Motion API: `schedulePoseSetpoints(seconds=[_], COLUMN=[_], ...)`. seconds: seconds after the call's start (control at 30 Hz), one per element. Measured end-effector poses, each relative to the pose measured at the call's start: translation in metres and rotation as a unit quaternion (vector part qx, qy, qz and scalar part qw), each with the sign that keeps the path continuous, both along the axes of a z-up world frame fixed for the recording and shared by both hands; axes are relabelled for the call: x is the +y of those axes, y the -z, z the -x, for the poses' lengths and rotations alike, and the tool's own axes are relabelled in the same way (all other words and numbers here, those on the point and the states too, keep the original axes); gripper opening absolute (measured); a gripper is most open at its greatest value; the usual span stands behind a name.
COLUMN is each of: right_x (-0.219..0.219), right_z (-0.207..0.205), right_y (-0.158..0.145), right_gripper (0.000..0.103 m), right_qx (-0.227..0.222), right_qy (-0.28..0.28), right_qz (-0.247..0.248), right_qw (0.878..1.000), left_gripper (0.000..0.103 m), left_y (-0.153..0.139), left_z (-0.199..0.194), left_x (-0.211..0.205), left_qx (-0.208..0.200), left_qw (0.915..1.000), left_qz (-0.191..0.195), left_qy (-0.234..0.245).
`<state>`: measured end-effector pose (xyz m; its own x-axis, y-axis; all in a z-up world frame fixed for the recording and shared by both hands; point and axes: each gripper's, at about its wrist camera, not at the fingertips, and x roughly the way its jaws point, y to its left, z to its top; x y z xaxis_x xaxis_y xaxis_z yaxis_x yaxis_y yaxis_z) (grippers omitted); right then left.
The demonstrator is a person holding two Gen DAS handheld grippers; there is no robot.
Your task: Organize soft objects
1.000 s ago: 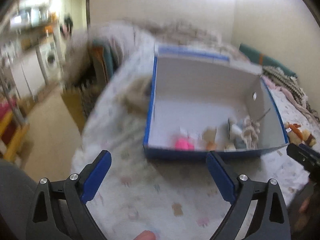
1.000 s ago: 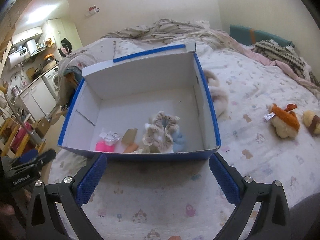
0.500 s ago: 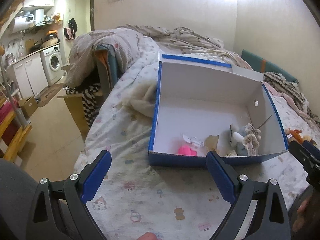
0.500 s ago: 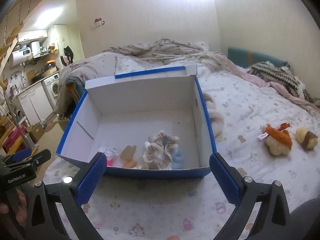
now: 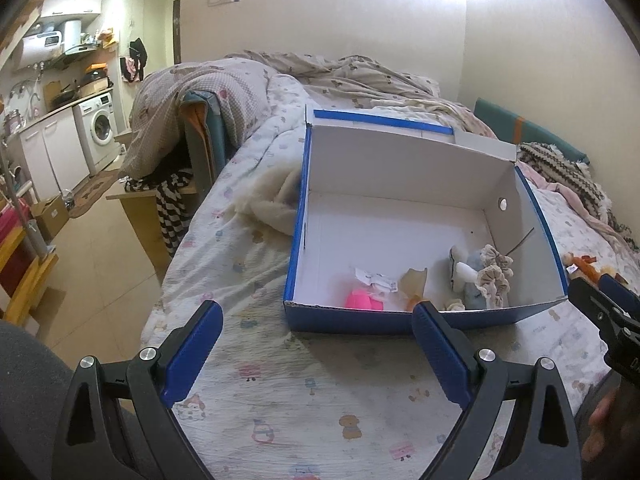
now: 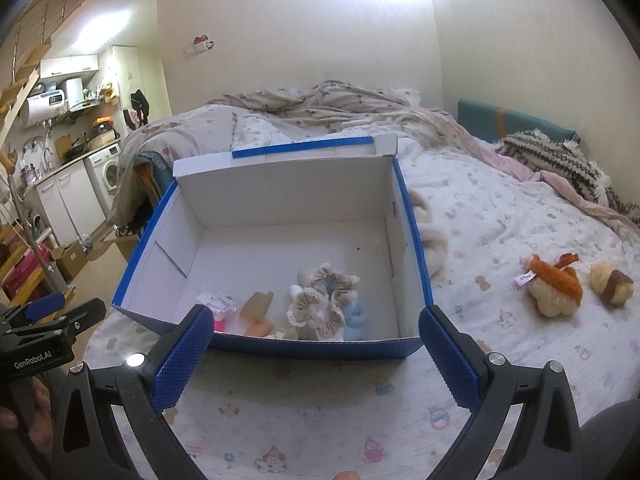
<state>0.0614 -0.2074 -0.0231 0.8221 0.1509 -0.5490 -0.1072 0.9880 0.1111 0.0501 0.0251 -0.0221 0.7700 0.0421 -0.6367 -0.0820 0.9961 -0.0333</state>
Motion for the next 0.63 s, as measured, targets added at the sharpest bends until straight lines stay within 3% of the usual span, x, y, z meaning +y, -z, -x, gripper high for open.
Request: schedulePoseSetpoints(seconds=[0.63], right_x=[0.0001], right_z=[-0.0008], right_y=[-0.0012], right_gripper=[0.103], right_qx=[0.001], right_qy=[-0.002], right_qz=[-0.001], right_qw=[1.0], left_gripper=[0.095], left_y=[-0.0009], left_z=[-0.0016], left_x=[-0.0007], left_qx=[0.0], left_qw=[0.9999], left_qz=[0.006], left_qy=[0.008])
